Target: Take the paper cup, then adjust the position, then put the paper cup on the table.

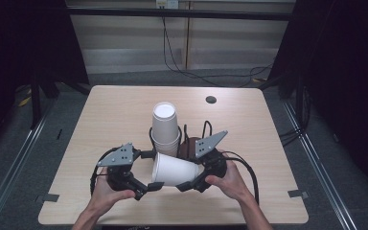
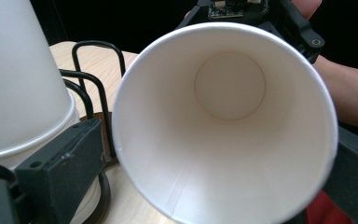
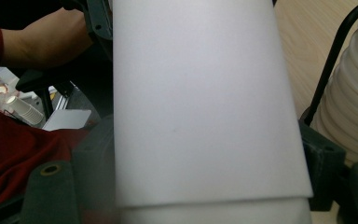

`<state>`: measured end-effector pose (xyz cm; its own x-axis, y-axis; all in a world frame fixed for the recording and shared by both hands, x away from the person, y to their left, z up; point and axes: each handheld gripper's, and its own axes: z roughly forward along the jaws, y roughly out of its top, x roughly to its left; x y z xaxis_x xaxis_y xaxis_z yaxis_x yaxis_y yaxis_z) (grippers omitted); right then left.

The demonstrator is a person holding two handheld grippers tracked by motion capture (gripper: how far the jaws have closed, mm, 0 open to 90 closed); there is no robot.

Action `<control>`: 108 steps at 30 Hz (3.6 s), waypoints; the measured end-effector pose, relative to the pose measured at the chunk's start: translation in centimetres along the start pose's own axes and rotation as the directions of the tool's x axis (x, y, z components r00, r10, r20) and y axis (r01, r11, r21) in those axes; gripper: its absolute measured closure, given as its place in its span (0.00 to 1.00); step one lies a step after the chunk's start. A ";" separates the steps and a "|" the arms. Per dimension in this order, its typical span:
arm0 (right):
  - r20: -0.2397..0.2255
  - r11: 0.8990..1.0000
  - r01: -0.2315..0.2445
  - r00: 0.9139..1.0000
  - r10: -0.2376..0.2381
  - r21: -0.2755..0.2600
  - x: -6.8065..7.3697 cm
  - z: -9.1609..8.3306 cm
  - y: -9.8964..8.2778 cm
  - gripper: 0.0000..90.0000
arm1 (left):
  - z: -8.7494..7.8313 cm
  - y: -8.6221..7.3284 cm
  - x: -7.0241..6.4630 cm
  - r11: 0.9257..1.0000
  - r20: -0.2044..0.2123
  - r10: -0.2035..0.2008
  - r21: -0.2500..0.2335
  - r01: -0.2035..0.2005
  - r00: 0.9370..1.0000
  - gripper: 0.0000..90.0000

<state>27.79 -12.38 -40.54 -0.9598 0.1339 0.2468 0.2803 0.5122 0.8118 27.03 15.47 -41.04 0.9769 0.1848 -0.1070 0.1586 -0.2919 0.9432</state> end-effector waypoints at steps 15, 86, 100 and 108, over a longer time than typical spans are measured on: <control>0.002 1.000 -0.003 1.000 0.003 -0.003 -0.1 0.0 -0.1 0.26 | 0.6 0.0 -0.2 1.000 0.005 -0.001 -0.016 0.001 1.000 0.06; 0.153 0.993 -0.008 0.988 0.026 -0.122 -0.3 -1.4 -1.0 0.15 | -3.2 0.6 1.1 0.998 -0.076 -0.057 -0.006 0.057 0.995 0.14; 0.145 0.993 -0.021 0.989 0.038 -0.118 -0.6 -1.3 -1.2 0.15 | -5.4 -0.5 1.6 0.994 -0.179 -0.076 0.070 0.089 0.981 0.14; 0.150 0.994 -0.015 0.988 0.032 -0.112 -0.4 -1.6 -1.3 0.15 | -6.9 -0.1 2.3 0.990 -0.212 -0.096 0.077 0.115 0.972 0.13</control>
<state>27.81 -14.47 -40.88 -0.9421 0.2760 0.1902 0.2948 0.4120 0.8622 28.28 22.45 -39.23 0.9044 0.4071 -0.1282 0.2804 -0.3402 0.8976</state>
